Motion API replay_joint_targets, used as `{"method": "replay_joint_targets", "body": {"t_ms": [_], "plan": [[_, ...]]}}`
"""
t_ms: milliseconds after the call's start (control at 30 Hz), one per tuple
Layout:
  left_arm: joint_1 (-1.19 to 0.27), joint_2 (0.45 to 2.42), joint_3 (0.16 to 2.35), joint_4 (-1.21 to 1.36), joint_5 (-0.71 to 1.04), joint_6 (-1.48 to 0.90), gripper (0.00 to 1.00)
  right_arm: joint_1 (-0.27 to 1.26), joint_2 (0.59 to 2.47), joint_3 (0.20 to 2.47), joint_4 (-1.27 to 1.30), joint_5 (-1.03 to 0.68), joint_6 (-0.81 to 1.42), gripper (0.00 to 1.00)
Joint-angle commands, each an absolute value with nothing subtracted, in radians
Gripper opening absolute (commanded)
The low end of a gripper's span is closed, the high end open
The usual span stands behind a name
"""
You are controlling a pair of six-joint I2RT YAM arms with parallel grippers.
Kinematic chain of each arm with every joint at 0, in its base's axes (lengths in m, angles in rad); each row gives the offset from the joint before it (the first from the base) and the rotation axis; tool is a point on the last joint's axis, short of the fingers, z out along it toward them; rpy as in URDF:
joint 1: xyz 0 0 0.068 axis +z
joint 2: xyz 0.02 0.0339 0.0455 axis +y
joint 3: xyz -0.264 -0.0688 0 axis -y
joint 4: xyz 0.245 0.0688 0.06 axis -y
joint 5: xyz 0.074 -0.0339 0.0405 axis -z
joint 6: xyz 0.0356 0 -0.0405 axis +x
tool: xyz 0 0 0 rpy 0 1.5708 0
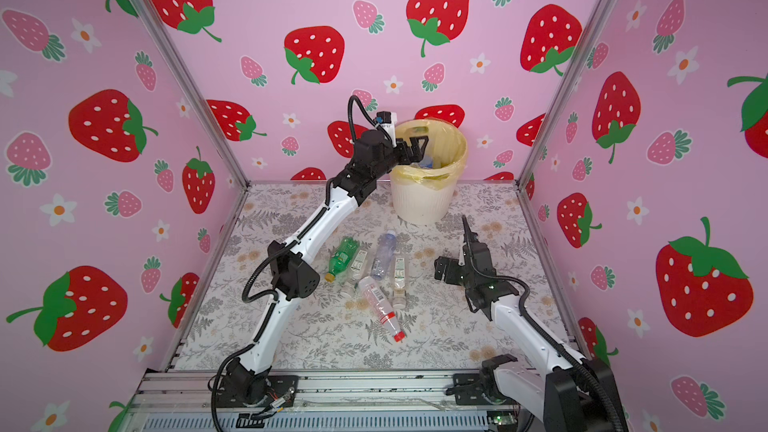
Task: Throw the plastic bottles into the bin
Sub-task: 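Carry the blue-labelled bottle with the left gripper over the bin, then open the left gripper above the bin to drop the bottle, then draw the left gripper back from the bin while the right moves toward the pile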
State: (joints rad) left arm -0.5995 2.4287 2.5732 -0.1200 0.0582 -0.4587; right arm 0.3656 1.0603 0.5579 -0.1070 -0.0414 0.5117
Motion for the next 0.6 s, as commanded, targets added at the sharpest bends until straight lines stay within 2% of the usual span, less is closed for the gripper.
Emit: {"method": "replay_joint_targets", "body": {"t_ms": [0, 267, 567], "plan": [[-0.597, 2.235, 2.447, -0.038, 0.001, -0.449, 0.99, 0.368, 1.033, 0.554, -0.112, -0.026, 0.522, 0.99], [-0.598, 1.941, 2.226, -0.129, 0.059, -0.427, 0.99, 0.368, 1.079, 0.59, -0.099, -0.057, 0.528, 0.99], [-0.591, 1.666, 1.902, -0.232, -0.072, -0.369, 0.99, 0.369, 1.059, 0.574, -0.083, -0.084, 0.556, 0.99]]}}
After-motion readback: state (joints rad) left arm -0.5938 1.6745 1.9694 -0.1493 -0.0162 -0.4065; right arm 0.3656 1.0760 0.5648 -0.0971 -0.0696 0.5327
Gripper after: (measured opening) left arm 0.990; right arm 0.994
